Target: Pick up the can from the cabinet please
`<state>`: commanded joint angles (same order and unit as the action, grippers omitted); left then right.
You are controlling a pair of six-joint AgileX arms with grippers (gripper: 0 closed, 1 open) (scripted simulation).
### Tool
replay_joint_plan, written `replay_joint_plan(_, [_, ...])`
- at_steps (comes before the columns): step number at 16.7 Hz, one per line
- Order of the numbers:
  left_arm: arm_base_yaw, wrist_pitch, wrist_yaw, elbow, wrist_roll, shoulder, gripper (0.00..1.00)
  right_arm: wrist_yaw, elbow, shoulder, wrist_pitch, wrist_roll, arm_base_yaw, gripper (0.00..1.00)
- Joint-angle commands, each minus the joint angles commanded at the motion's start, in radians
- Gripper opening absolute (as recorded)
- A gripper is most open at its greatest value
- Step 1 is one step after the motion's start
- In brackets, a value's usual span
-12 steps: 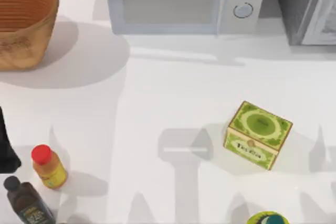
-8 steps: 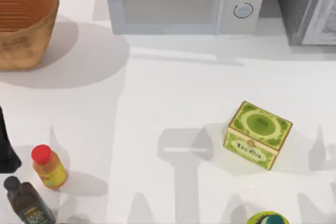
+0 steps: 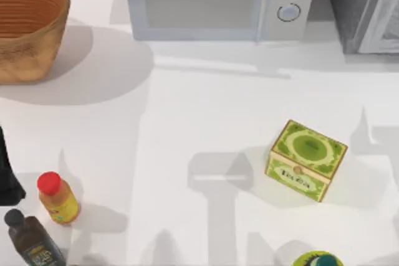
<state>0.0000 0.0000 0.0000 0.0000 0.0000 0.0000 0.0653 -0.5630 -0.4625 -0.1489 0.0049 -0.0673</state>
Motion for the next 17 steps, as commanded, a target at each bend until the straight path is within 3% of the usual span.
replay_joint_plan(10, [0.0, 0.0, 0.0, 0.0, 0.0, 0.0, 1.0, 0.102, -0.937, -0.679, -0.207, 0.009, -0.094, 1.0])
replay_joint_plan(14, [0.0, 0.0, 0.0, 0.0, 0.0, 0.0, 1.0, 0.126, -1.139, -0.833, -0.257, 0.011, -0.113, 1.0])
replay_joint_plan(17, [0.0, 0.0, 0.0, 0.0, 0.0, 0.0, 1.0, 0.131, -1.179, -0.865, -0.269, 0.011, -0.117, 1.0])
